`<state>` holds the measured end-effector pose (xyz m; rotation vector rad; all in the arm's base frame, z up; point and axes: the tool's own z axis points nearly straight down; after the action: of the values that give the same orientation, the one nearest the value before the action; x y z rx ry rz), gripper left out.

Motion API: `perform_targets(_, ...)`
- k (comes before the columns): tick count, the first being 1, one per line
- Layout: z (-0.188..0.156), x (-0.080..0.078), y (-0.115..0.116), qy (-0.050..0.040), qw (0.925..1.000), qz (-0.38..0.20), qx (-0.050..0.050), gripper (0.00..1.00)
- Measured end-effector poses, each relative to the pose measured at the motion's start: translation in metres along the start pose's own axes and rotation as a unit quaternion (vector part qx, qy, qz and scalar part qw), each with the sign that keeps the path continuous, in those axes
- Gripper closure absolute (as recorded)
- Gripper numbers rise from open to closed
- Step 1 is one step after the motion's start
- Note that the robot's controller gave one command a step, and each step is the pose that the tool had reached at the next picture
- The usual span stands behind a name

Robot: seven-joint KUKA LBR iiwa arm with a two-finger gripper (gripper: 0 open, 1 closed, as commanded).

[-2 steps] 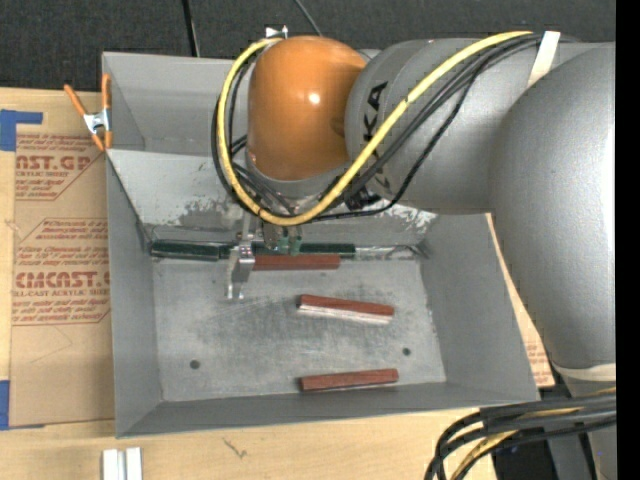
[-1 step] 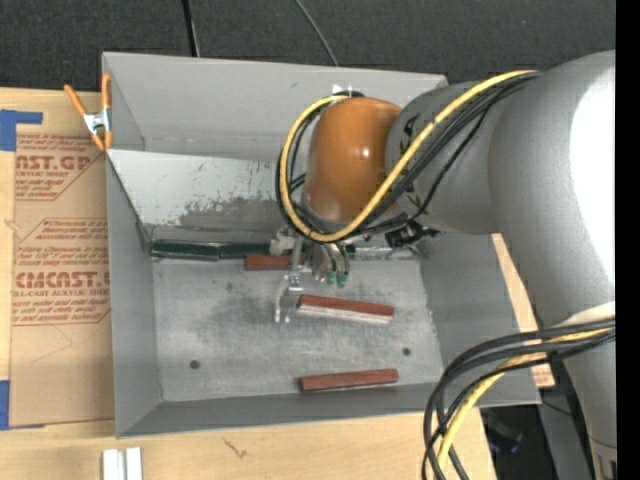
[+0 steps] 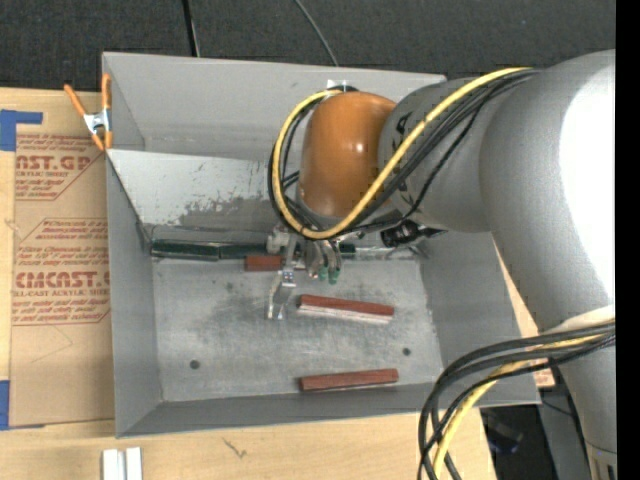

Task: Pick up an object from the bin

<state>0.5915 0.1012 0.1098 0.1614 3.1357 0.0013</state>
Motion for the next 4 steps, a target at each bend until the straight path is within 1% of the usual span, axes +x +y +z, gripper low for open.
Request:
perform_targets(1, -0.005, 0.017, -0.062, 0.0004, 1.0, -0.004, 0.0, 0.0)
perform_targets(2, 0.023, 0.015, -0.116, -0.0014, 0.9993, 0.037, 0.002, 0.0)
perform_targets(3, 0.033, 0.004, -0.118, -0.0086, 0.9995, 0.031, 0.0, 1.0)
perform_targets(4, 0.033, 0.004, -0.118, -0.0086, 0.9995, 0.031, 0.0, 1.0)
